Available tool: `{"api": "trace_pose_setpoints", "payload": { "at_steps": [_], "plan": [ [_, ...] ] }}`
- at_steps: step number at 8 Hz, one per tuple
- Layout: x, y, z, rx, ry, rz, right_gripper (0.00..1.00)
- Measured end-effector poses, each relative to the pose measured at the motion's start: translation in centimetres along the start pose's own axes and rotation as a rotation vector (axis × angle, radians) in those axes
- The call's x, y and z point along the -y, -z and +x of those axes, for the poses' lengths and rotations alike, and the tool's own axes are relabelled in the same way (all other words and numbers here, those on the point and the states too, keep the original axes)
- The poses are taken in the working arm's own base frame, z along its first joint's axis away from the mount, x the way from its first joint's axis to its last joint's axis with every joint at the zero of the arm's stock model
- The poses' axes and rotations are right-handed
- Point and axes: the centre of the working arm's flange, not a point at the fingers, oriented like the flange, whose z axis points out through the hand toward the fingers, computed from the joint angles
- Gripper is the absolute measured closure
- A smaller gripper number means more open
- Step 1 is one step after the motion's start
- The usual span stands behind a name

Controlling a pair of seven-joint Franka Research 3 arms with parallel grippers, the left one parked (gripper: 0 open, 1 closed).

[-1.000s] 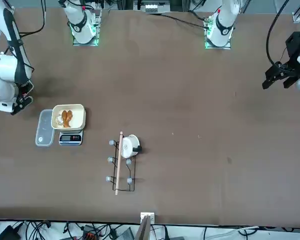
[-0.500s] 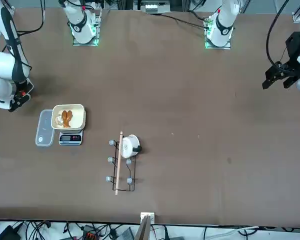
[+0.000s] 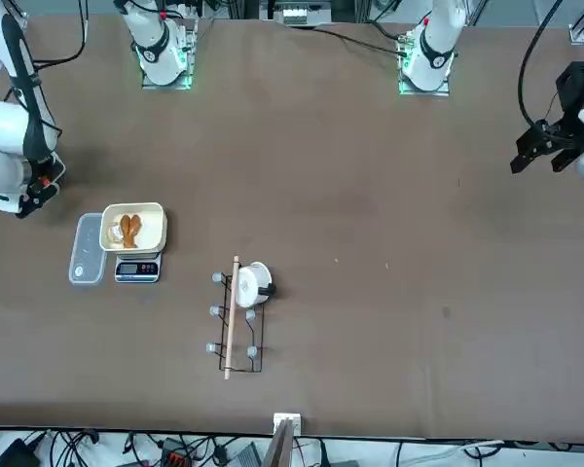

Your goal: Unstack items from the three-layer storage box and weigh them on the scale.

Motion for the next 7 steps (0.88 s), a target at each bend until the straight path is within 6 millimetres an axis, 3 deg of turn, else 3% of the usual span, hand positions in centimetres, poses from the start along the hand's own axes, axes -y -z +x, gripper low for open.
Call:
{"api": "trace_pose_setpoints", "payload": {
  "at_steps": [3,4,5,7],
  "plan": [
    [0.7,4.7,3.3,-0.103,-0.006,0.001,0.85],
    [0.7,5.3,3.7,-0.107,0.001,-0.008,0.66],
    [0.5,4.9,4.1,-0.090,0.021,-0.025,0.55],
    [-0.6,1.8,4.4,-0.047,0.057,-0.052,0.50]
  ]
}}
